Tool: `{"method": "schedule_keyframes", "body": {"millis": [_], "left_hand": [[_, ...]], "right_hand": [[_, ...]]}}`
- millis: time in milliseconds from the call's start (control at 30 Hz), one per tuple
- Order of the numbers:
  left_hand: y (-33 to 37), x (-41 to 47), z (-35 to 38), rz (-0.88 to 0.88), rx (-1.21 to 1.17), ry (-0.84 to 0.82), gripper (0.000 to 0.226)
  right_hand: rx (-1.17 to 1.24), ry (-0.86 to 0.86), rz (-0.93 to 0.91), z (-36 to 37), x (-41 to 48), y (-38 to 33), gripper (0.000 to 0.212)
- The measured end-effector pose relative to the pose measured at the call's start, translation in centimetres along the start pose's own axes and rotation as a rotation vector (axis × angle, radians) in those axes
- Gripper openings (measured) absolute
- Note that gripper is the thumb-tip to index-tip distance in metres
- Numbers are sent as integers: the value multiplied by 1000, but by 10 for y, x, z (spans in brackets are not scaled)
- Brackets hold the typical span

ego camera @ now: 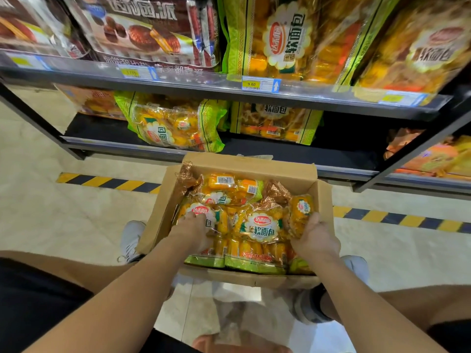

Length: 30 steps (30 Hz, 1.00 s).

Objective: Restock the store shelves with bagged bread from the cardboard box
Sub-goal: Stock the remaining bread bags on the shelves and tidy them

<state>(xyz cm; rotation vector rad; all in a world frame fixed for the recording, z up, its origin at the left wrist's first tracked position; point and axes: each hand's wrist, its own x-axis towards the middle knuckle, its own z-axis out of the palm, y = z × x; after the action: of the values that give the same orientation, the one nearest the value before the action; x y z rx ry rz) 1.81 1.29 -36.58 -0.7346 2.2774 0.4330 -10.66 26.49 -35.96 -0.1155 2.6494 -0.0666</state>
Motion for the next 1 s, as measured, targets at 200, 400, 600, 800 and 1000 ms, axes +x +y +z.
{"method": "schedule_keyframes", "body": {"millis": [200, 400, 600, 800, 1000], "left_hand": [[-26, 12, 7, -126, -105, -30, 87], [-35, 31, 22, -218, -245, -70, 105], [-36, 54, 33, -328, -374, -87, 118], [-35, 74, 51, -432, -343, 4, 132], [-27, 71, 45, -468, -411, -2, 112]], "right_hand": [[1, 75, -28, -24, -17, 3, 56], [26, 53, -28, -46, -14, 3, 61], [144, -32, -11, -58, -7, 5, 59], [440, -179, 80, -78, -1, 12, 54], [592, -270, 96, -81, 8, 20, 73]]}}
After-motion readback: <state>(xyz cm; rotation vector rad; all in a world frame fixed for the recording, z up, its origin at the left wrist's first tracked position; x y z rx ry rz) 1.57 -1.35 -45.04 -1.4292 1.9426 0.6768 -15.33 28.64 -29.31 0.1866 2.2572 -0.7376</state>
